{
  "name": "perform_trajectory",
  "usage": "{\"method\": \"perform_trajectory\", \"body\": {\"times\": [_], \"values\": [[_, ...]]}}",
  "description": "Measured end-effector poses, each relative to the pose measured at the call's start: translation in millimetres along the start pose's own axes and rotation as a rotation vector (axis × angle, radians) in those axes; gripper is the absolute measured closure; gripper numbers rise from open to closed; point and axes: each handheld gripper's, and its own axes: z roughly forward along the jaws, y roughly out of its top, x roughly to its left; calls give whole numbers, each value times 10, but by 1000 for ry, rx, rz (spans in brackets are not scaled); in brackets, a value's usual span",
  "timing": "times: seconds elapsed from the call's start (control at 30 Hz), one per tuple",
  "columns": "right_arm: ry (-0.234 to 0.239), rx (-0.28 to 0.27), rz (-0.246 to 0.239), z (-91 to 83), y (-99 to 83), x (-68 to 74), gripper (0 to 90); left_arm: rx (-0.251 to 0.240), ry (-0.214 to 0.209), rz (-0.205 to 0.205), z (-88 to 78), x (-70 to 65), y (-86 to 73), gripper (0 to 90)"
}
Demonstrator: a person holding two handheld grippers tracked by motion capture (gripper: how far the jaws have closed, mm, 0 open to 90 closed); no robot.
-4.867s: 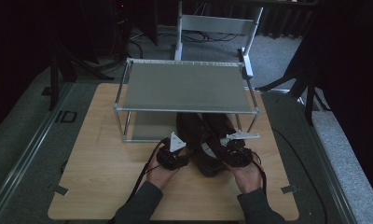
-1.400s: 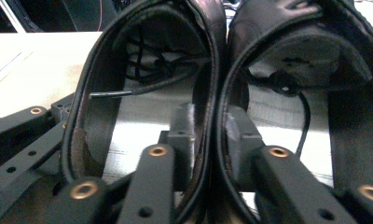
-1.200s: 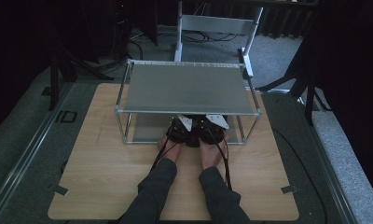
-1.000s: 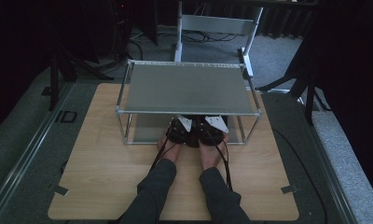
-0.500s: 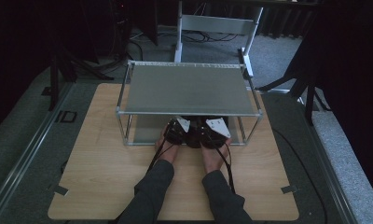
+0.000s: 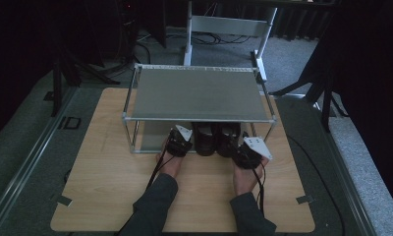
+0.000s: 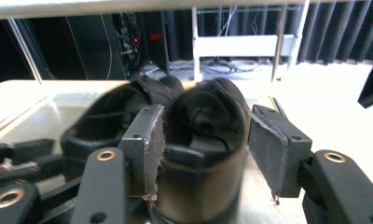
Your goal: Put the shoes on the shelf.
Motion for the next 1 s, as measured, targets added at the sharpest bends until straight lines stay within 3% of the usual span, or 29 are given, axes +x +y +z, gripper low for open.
{"method": "perform_trajectory", "body": {"times": [0.23, 0.47, 0.57, 0.63, 0.77, 1.0], "values": [[-22, 71, 26, -67, -99, -249, 437, -6, -27, -19, -148, 114, -50, 605], [-6, 161, 6, -116, -172, -400, 416, -13, -55, -54, -306, 211, -96, 594], [9, 223, -1, -130, -218, -477, 400, -13, -76, -62, -398, 244, -119, 588], [25, 281, 21, -109, -242, -529, 381, -9, -96, -76, -446, 263, -134, 583], [34, 372, 13, -75, -310, -603, 377, -1, -113, -70, -541, 291, -177, 574], [23, 390, 11, -92, -339, -713, 378, 5, -144, -68, -748, 380, -356, 568]]}}
